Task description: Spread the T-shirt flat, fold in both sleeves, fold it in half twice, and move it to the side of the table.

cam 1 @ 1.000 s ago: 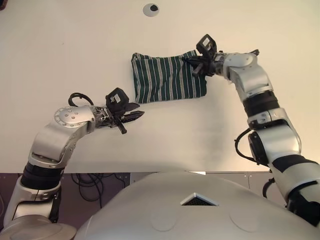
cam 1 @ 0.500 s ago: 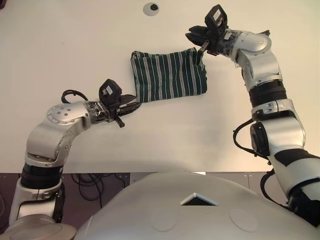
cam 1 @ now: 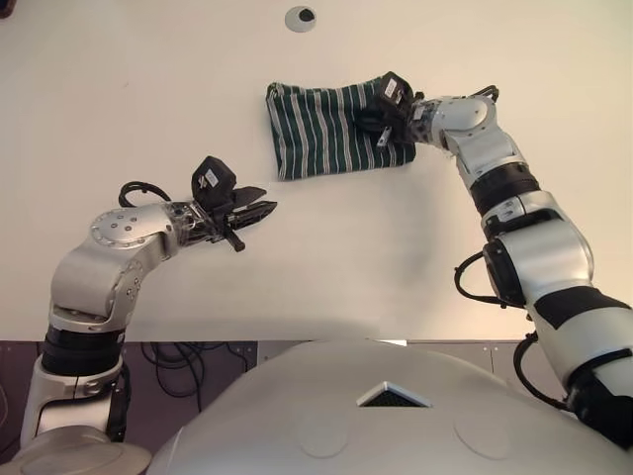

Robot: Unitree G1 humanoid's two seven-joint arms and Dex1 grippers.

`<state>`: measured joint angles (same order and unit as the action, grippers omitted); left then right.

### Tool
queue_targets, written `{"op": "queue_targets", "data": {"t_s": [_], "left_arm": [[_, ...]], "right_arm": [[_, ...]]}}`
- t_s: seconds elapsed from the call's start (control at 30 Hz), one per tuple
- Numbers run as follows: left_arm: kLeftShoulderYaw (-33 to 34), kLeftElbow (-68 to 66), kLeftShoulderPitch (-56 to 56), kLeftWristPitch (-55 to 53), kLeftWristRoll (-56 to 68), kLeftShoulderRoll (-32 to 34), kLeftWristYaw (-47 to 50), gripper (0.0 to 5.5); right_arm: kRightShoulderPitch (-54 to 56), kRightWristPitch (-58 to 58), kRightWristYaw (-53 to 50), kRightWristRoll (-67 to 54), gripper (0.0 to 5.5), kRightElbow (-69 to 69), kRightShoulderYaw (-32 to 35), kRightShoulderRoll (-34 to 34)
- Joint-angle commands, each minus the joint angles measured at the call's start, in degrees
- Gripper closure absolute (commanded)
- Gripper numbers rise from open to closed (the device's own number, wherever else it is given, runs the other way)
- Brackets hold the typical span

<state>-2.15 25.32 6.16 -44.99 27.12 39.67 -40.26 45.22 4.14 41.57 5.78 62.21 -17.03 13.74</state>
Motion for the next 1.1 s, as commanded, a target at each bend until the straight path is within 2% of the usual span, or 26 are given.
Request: {"op": "queue_targets", "data": {"t_s": [0.03, 0.1, 0.17, 0.27, 0.37, 0.4, 0.47, 0.5, 0.57, 0.7, 0.8, 1.1], "left_arm": [[-0.1, -1.0, -0.7, -0.1, -0.6, 1.0, -0.7, 4.09], [0.2, -1.2, -0.9, -0.1, -0.6, 1.0, -0.6, 4.09], [0.4, -0.7, -0.7, -0.4, -0.3, 0.8, -0.4, 4.09], [1.7, 1.2, 1.7, -0.8, 0.1, 0.2, 1.1, 4.09], [2.9, 3.1, 3.9, -1.0, 0.5, -1.1, 2.9, 4.09], [3.3, 3.7, 4.7, -1.0, 0.7, -1.5, 3.6, 4.09], [3.7, 4.5, 5.6, -0.9, 0.9, -2.1, 4.5, 4.09], [3.8, 4.7, 5.8, -0.9, 0.9, -2.3, 4.9, 4.09], [3.9, 4.8, 5.7, -1.0, 0.9, -2.7, 5.2, 4.09], [3.8, 4.7, 5.1, -1.0, 0.9, -3.0, 5.5, 4.09], [3.6, 4.5, 4.5, -0.8, 0.9, -3.1, 5.9, 4.09], [3.2, 3.9, 2.4, -0.6, 0.7, -3.7, 6.2, 4.09]], "right_arm": [[-2.6, -8.1, -11.7, 4.7, 4.70, 11.9, 0.4, 4.1], [-4.4, -12.2, -19.9, 2.4, 4.70, 14.8, 4.8, 9.6], [-7.4, -15.5, -27.2, -2.7, 4.70, 16.2, 12.0, 16.5], [-11.4, -19.7, -29.6, -8.3, 4.70, 16.2, 20.0, 22.8], [-14.9, -25.4, -16.2, -9.5, 4.70, 10.2, 18.8, 20.8], [-18.8, -31.5, -12.1, -12.4, 4.70, -1.8, 17.1, 19.4], [-26.9, -46.4, -10.7, -20.8, 4.70, -32.2, 13.5, 17.2], [-28.3, -51.4, -11.8, -23.4, 4.70, -41.8, 12.9, 16.2], [-27.5, -57.5, -13.7, -26.3, 4.70, -51.0, 12.9, 15.6], [-27.7, -66.7, -13.9, -29.9, 4.70, -61.8, 13.7, 17.7], [-27.6, -72.3, -16.5, -32.1, 4.70, -70.6, 15.6, 15.9], [-18.5, -67.4, -29.0, -26.0, 4.70, -72.5, 20.2, 8.7]]}}
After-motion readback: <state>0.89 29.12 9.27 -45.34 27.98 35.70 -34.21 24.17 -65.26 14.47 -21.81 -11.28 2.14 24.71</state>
